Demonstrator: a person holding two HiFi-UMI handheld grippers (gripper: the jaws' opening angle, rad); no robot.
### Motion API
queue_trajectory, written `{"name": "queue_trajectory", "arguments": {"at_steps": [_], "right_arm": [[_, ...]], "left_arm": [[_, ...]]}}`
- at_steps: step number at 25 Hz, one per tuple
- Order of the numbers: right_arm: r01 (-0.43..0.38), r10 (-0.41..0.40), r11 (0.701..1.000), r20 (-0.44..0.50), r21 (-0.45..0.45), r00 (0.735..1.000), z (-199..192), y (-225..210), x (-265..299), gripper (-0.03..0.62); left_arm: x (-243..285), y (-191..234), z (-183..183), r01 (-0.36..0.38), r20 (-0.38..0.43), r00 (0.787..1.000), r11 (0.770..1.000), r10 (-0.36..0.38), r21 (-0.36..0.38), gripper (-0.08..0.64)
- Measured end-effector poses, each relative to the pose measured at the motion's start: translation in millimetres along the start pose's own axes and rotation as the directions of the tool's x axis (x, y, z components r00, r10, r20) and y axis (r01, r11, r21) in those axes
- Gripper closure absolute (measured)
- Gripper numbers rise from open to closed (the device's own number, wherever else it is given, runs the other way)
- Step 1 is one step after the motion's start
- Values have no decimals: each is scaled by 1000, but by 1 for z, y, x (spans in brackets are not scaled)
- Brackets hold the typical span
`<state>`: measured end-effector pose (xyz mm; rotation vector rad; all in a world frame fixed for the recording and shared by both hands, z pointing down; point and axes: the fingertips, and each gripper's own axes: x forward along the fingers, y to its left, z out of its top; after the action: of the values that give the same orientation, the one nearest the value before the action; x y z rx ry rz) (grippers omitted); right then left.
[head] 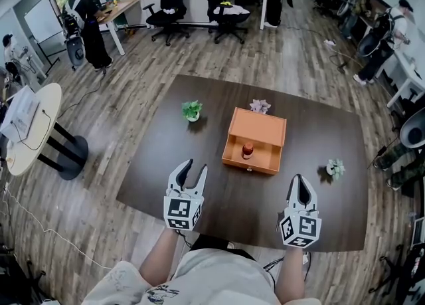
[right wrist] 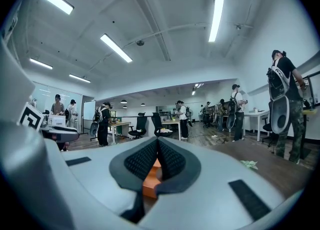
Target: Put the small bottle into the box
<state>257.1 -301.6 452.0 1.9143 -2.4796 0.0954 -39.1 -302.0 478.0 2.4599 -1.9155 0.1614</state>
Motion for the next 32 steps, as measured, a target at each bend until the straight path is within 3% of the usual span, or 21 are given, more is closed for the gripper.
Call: {"name": "queue_trajectory", "arguments": {"at_steps": [3,10,32], "right_arm": [[2,-2,1000,-3,1,1000,-1,-2,0,591],[8,-8,1000,-12,2,1000,-6,-6,-1,591],[4,-5,1000,-26,-10,1000,-11,-14,0,591]], "left_arm": [[1,-1,3,-9,7,1000,1000,9,5,410],[3,0,12,-44,38,998,999,44,12,557],[11,-8,15,-35,42,999,999,35,12,557]]}}
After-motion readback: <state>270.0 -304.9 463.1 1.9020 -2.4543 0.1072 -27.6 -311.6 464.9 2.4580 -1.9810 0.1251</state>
